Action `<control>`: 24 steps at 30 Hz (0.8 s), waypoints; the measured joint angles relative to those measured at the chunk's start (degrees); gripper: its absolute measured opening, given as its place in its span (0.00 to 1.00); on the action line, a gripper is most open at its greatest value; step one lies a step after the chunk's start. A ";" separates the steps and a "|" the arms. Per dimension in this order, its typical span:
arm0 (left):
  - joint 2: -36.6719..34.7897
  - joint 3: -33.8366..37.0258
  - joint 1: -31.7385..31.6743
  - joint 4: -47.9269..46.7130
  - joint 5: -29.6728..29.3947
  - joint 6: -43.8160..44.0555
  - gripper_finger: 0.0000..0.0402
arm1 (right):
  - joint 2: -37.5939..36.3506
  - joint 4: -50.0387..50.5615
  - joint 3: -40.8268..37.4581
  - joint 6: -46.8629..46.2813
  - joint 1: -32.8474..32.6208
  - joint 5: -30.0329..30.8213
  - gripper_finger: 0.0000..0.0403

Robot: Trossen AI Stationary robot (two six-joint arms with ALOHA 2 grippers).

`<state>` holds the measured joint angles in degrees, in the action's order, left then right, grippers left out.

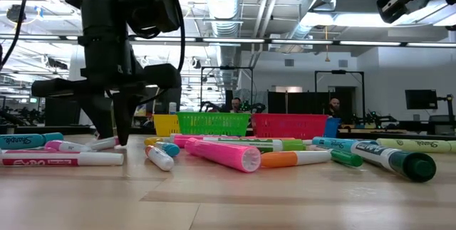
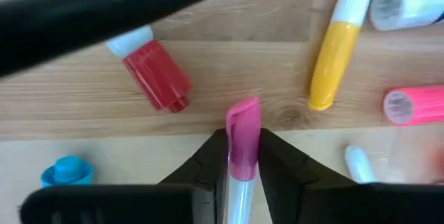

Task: Pick & Place Markers
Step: Put the pink highlighter into the blue bin

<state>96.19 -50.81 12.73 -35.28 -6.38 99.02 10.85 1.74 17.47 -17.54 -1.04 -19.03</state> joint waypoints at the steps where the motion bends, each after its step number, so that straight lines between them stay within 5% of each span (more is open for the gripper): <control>1: -0.14 -0.01 0.00 0.07 -0.01 0.00 0.17 | 0.00 0.00 0.00 0.00 0.00 0.00 0.28; 11: -8.99 -0.10 0.11 0.72 -1.10 0.00 0.17 | 0.00 -1.83 0.00 -0.02 -0.02 1.60 0.28; 20: -19.27 -0.22 0.48 15.30 -16.92 -4.07 0.17 | 2.96 -8.68 0.00 0.47 0.00 18.05 0.28; 24: -19.04 -0.24 -1.32 26.84 -18.87 -10.20 0.17 | 9.76 -10.51 -0.04 -1.70 0.00 21.61 0.28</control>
<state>77.15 -51.05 11.41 -8.44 -25.25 88.82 20.61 -8.77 17.43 -19.24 -1.04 2.58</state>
